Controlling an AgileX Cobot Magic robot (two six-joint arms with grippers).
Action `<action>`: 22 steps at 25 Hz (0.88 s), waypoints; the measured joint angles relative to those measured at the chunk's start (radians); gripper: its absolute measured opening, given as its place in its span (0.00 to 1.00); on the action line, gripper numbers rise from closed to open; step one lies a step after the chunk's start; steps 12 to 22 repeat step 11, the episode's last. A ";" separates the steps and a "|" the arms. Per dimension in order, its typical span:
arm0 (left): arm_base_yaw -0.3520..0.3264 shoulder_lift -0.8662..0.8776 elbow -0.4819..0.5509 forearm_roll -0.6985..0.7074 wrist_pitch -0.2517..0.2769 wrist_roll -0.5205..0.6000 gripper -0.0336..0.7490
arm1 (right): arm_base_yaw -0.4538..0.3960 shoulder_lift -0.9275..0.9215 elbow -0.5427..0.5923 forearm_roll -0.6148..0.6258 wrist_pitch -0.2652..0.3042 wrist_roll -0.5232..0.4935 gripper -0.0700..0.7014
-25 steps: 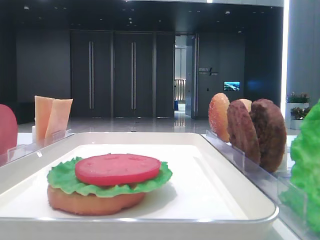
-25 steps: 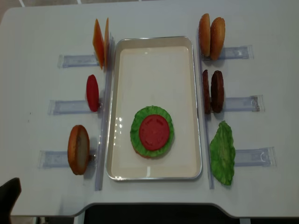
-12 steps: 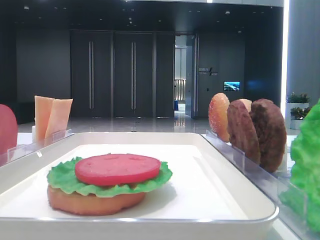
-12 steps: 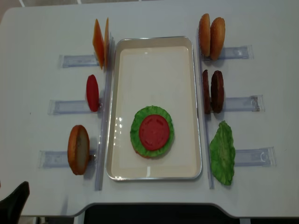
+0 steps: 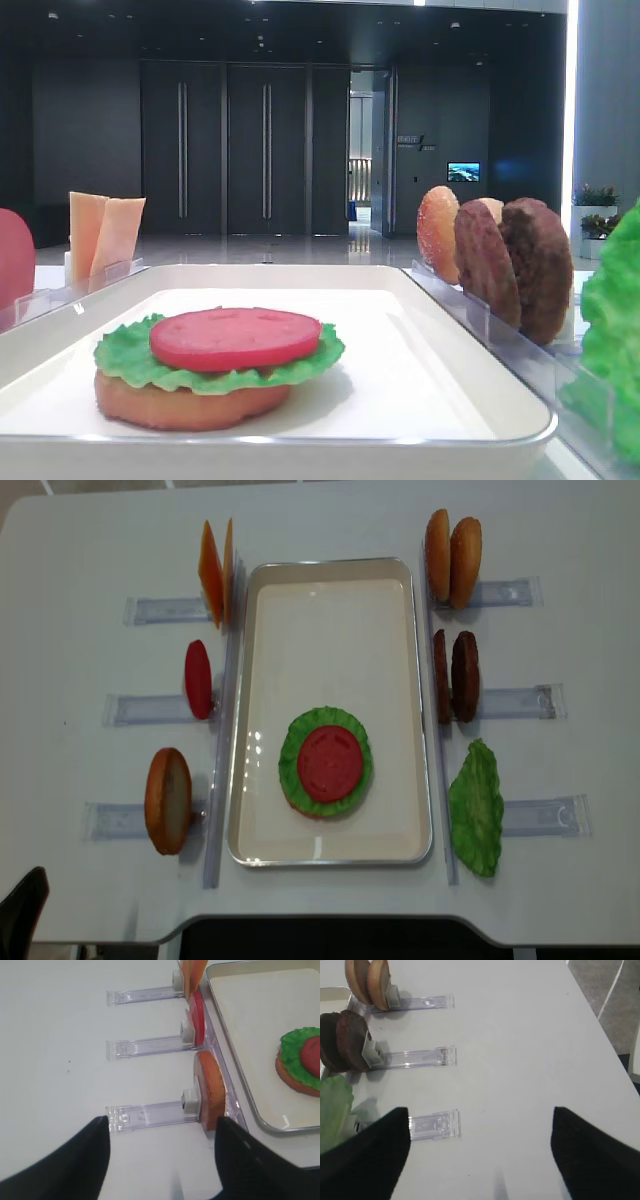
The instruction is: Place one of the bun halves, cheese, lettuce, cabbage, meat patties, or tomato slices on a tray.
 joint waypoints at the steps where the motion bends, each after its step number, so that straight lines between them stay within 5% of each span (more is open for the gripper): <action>1: -0.001 0.000 0.000 0.000 -0.001 0.000 0.69 | 0.000 0.000 0.000 0.000 0.000 0.000 0.80; 22: -0.003 0.000 0.000 0.000 -0.006 0.000 0.69 | 0.000 0.000 0.000 0.000 0.000 0.000 0.80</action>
